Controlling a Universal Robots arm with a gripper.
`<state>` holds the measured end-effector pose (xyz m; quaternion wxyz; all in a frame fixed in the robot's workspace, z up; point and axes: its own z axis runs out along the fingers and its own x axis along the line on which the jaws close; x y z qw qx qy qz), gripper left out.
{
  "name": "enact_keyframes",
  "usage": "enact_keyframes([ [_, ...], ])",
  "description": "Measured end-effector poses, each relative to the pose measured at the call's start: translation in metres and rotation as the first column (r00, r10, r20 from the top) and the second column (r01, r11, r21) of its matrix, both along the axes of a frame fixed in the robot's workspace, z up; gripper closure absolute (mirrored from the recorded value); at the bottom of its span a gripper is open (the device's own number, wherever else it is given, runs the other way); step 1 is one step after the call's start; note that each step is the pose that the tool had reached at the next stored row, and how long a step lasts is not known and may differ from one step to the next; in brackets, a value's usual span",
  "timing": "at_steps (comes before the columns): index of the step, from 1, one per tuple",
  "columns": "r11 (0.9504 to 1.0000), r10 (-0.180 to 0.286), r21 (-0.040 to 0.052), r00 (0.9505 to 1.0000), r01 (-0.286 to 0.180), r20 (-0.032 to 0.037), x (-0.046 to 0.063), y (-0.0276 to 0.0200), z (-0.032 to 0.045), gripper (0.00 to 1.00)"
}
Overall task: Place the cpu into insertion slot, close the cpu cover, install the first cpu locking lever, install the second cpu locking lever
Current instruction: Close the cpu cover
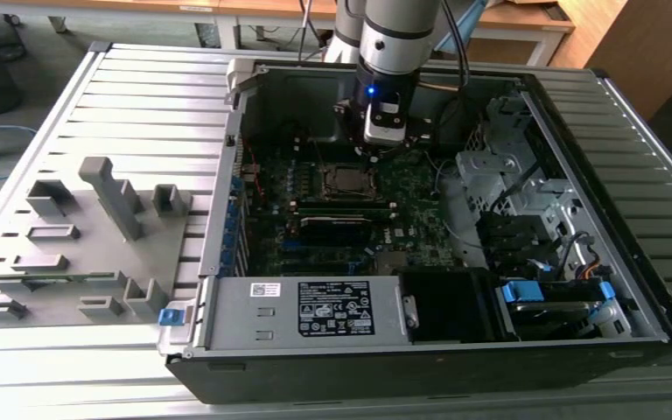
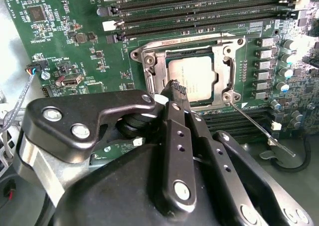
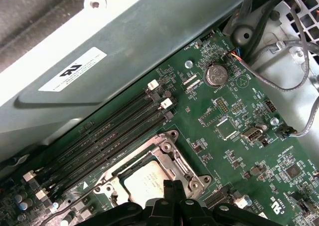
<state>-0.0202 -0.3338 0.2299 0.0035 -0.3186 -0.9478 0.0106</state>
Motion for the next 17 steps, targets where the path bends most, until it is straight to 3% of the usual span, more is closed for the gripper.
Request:
enact_keyframes([
  [5, 0.9999, 0.011, 0.0000, 0.9999, -0.011, 0.0000, 0.0000, 0.0000, 0.0000, 0.89],
  [10, 0.9978, 0.066, 0.0000, 0.9978, -0.066, 0.0000, 0.0000, 0.0000, 0.0000, 0.89],
  [17, 0.9862, 0.165, 0.0002, 0.9862, -0.165, 0.0000, 0.0000, 0.0000, 0.0000, 0.89],
])
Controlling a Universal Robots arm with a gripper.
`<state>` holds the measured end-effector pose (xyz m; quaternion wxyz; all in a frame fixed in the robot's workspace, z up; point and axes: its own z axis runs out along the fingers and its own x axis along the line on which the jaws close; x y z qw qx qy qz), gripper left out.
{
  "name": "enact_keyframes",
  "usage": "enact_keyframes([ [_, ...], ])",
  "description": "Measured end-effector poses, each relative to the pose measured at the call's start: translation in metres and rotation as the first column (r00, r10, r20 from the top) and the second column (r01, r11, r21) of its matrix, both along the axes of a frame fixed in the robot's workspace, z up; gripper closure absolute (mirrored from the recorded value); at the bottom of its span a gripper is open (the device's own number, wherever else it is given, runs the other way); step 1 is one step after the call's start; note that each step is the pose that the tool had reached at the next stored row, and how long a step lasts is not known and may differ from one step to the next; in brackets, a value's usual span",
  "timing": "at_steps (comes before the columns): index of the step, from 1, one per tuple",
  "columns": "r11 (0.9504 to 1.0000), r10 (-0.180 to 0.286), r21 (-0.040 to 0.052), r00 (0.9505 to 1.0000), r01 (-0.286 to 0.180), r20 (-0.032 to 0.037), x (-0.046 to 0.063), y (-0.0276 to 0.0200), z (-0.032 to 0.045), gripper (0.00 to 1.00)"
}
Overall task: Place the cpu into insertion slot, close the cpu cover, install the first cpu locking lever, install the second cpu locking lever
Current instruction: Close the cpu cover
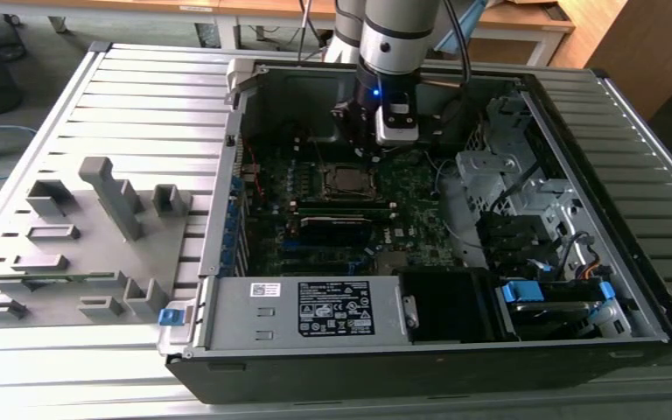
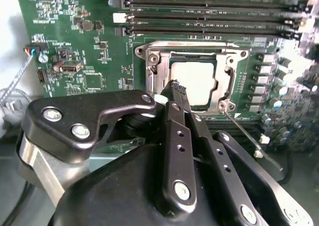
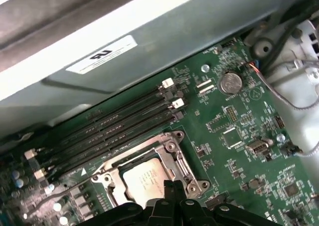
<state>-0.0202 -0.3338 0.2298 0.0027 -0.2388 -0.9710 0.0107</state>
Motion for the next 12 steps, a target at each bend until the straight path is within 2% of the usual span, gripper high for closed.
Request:
enact_keyframes([
  [3, 0.9989, 0.047, 0.0000, 0.9989, -0.047, 0.0000, 0.0000, 0.0000, 0.0000, 0.89],
  [6, 0.9954, 0.096, 0.0000, 0.9954, -0.096, 0.0000, 0.0000, 0.0000, -0.0001, 0.89],
  [9, 0.9895, 0.144, 0.0001, 0.9895, -0.144, -0.0001, 0.0000, 0.0000, -0.0001, 0.89],
  [12, 0.9812, 0.193, 0.0006, 0.9812, -0.193, 0.0000, 0.0000, 0.0000, -0.0002, 0.89],
])
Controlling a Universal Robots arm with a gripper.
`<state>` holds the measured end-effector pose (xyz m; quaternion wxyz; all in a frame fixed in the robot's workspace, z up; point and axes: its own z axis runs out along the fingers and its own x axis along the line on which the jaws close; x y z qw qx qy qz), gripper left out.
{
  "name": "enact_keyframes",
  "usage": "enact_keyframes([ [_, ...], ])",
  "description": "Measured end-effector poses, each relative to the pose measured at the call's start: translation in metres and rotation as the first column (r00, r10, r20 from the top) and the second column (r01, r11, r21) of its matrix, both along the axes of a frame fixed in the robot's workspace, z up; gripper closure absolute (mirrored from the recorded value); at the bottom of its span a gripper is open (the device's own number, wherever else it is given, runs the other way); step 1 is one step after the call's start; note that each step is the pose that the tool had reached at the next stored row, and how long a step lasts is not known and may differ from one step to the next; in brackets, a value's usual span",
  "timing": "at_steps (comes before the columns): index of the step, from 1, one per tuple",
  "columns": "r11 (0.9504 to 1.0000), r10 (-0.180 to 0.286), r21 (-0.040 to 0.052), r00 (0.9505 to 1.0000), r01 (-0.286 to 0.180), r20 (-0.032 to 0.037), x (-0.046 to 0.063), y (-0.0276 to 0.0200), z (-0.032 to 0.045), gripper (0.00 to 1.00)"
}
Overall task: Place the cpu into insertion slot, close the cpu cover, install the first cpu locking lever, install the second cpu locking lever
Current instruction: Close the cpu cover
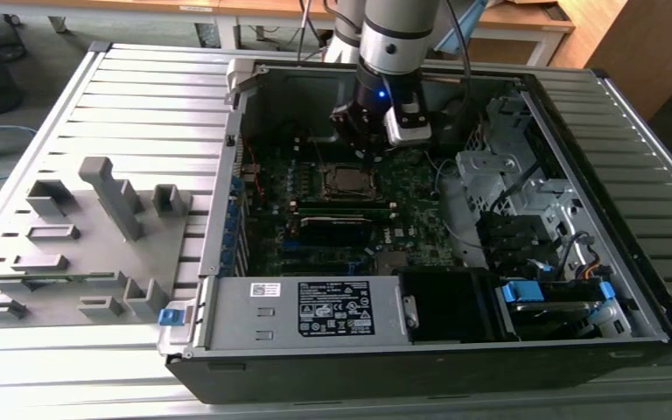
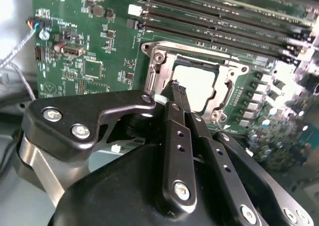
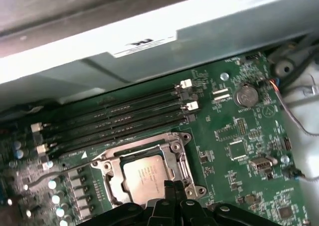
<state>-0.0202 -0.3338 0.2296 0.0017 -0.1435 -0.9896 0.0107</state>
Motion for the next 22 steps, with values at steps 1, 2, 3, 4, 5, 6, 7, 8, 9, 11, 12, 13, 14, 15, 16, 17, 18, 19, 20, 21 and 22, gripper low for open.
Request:
enact_keyframes([
  [1, 0.9999, 0.016, 0.0003, 0.9999, -0.016, 0.0000, 0.0000, 0.0000, -0.0001, 0.89],
  [2, 0.9995, 0.032, 0.0009, 0.9995, -0.032, 0.0001, 0.0000, 0.0000, -0.0002, 0.89],
  [3, 0.9988, 0.048, 0.0017, 0.9988, -0.048, 0.0002, 0.0000, 0.0001, -0.0002, 0.89],
  [4, 0.9979, 0.064, 0.0024, 0.9979, -0.064, 0.0002, 0.0000, 0.0001, -0.0003, 0.89],
  [5, 0.9968, 0.080, 0.0028, 0.9968, -0.080, 0.0002, 0.0000, 0.0000, -0.0003, 0.89],
  [6, 0.9954, 0.096, 0.0030, 0.9954, -0.096, 0.0002, 0.0000, 0.0000, -0.0003, 0.89],
  [7, 0.9936, 0.113, 0.0033, 0.9936, -0.113, 0.0002, 0.0000, 0.0000, -0.0003, 0.89],
  [8, 0.9916, 0.129, 0.0034, 0.9916, -0.129, 0.0002, 0.0000, 0.0000, -0.0003, 0.89],
  [9, 0.9894, 0.145, 0.0034, 0.9894, -0.145, 0.0002, 0.0000, 0.0000, -0.0003, 0.89],
  [11, 0.9842, 0.177, 0.0034, 0.9842, -0.177, 0.0002, 0.0000, 0.0000, -0.0004, 0.89],
  [12, 0.9811, 0.193, 0.0035, 0.9811, -0.193, 0.0002, 0.0000, 0.0000, -0.0004, 0.89],
  [13, 0.9778, 0.209, 0.0035, 0.9779, -0.209, 0.0003, 0.0000, 0.0000, -0.0005, 0.89],
  [14, 0.9740, 0.227, 0.0036, 0.9740, -0.227, 0.0003, 0.0000, 0.0000, -0.0006, 0.89],
  [15, 0.9701, 0.243, 0.0035, 0.9701, -0.243, 0.0002, 0.0000, 0.0000, -0.0007, 0.89],
  [16, 0.9660, 0.259, 0.0035, 0.9660, -0.259, 0.0002, 0.0000, 0.0000, -0.0007, 0.89],
  [17, 0.9615, 0.275, 0.0036, 0.9615, -0.275, 0.0003, 0.0000, 0.0000, -0.0008, 0.89],
  [18, 0.9569, 0.291, 0.0036, 0.9569, -0.291, 0.0003, 0.0000, 0.0000, -0.0009, 0.89],
  [19, 0.9519, 0.306, 0.0036, 0.9519, -0.306, 0.0002, 0.0000, 0.0000, -0.0010, 0.89],
  [20, 0.9468, 0.322, 0.0036, 0.9469, -0.322, 0.0002, 0.0000, 0.0000, -0.0010, 0.89],
  [21, 0.9424, 0.334, 0.0036, 0.9424, -0.334, 0.0003, -0.0001, 0.0000, -0.0011, 0.89],
  [22, 0.9408, 0.339, 0.0036, 0.9408, -0.339, 0.0005, -0.0007, 0.0000, -0.0011, 0.89],
])
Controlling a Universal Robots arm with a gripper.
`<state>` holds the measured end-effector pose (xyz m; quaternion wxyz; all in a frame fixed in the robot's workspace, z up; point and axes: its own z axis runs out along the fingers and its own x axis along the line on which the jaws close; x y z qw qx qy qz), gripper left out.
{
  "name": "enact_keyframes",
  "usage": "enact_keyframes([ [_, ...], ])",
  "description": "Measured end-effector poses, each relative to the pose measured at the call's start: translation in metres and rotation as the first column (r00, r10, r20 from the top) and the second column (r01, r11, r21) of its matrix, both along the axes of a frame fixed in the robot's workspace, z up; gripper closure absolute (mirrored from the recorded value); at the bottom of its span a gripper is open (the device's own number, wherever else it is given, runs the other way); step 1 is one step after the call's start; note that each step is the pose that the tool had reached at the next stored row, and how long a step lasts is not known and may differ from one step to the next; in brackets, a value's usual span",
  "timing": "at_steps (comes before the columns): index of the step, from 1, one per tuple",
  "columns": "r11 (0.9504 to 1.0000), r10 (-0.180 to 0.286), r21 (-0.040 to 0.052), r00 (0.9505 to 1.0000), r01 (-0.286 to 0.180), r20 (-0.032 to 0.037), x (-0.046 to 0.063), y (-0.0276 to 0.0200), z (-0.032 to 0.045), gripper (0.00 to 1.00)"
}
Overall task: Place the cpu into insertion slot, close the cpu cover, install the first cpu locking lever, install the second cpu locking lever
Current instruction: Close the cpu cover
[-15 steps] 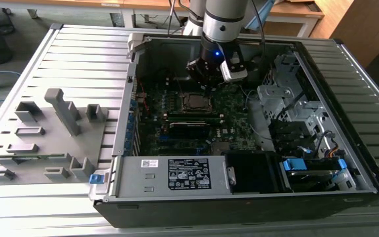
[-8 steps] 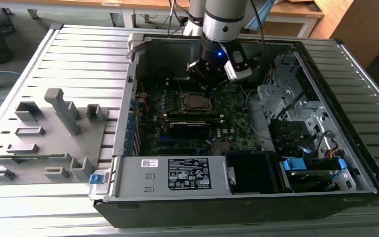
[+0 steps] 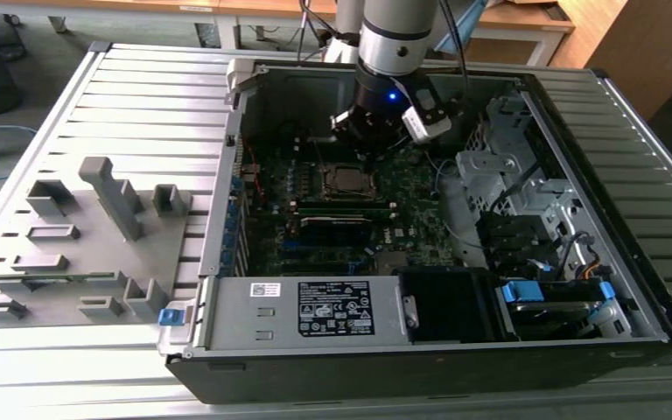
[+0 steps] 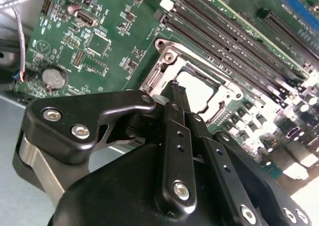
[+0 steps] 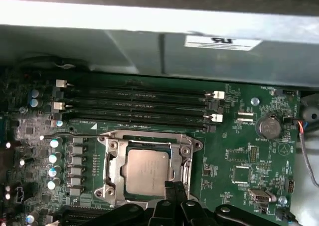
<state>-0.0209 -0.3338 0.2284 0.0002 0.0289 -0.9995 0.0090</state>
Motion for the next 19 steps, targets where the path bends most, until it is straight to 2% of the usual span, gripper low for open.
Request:
enact_keyframes([
  [10, 0.9999, -0.011, -0.0001, 0.9999, 0.011, 0.0011, -0.007, -0.0001, -0.0019, 0.89],
  [19, 0.9999, -0.011, 0.0000, 0.9999, 0.011, 0.0011, -0.026, 0.0000, -0.0045, 0.89],
])
